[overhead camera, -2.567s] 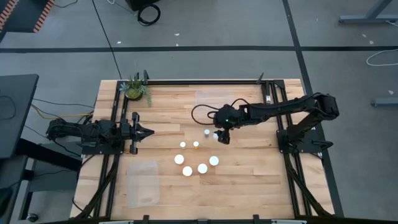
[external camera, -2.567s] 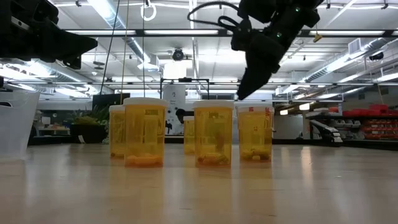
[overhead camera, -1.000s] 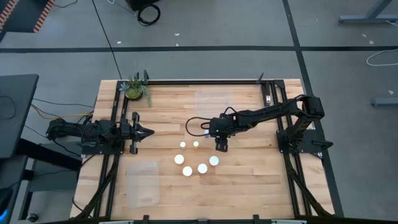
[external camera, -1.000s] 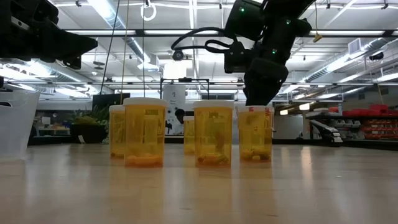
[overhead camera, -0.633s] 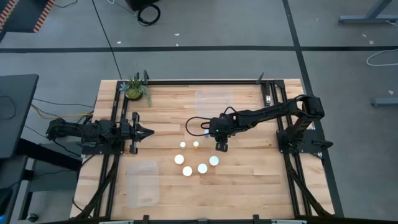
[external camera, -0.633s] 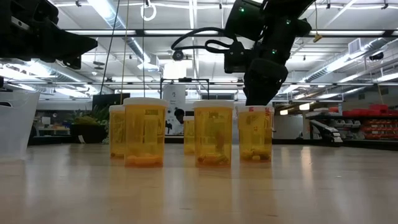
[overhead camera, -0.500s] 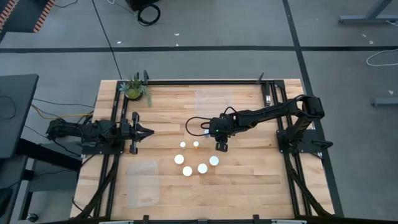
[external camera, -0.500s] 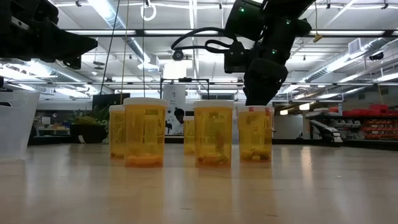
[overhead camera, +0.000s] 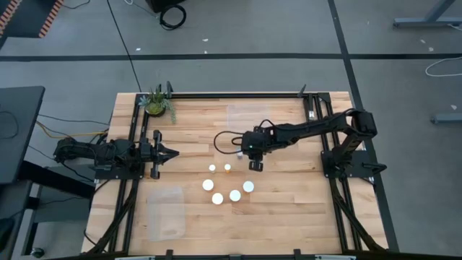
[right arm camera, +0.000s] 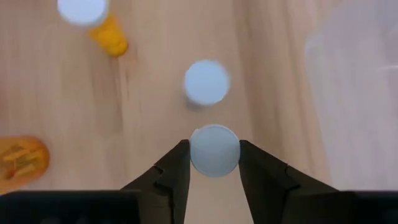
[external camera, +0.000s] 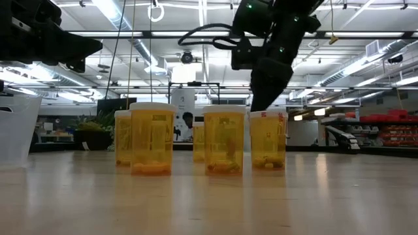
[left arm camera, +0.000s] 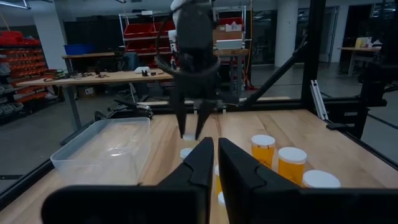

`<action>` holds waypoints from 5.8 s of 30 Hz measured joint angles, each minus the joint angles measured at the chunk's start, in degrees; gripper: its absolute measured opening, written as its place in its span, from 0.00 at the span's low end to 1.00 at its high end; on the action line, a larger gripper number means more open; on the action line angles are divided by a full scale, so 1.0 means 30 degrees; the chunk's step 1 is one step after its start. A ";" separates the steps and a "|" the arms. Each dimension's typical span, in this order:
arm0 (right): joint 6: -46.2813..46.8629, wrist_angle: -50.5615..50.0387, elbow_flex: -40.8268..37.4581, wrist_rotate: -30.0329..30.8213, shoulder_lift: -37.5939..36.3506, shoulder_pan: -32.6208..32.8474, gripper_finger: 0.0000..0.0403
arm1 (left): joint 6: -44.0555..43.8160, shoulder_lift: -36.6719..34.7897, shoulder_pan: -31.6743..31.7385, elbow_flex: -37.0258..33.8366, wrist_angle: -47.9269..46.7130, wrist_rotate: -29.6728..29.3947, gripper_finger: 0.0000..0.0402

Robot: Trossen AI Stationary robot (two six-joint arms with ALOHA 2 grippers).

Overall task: Pick and place medicine bottles into bin by pill shape (circle, oval)
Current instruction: Put the small yellow pill bottle into the top transparent bin, then put the small blue pill bottle into the top transparent bin

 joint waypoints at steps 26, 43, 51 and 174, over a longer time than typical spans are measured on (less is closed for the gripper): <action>-0.4265 -0.2147 0.3767 0.0557 0.0000 -0.6563 0.34 | -0.0004 0.0000 0.0002 0.0000 -0.0001 -0.0001 0.07; -0.3826 0.0198 0.0500 -0.1755 0.0020 -1.0205 0.34 | -0.0007 0.0000 0.0003 0.0000 0.0001 0.0002 0.07; -0.3749 0.0299 0.0184 -0.2184 0.0022 -1.0190 0.34 | -0.0007 0.0000 0.0005 0.0000 0.0000 0.0003 0.08; -0.0876 0.0389 0.2384 -0.2214 0.0022 -0.1540 0.65 | -0.0007 0.0000 0.0000 0.0000 0.0002 -0.0002 0.07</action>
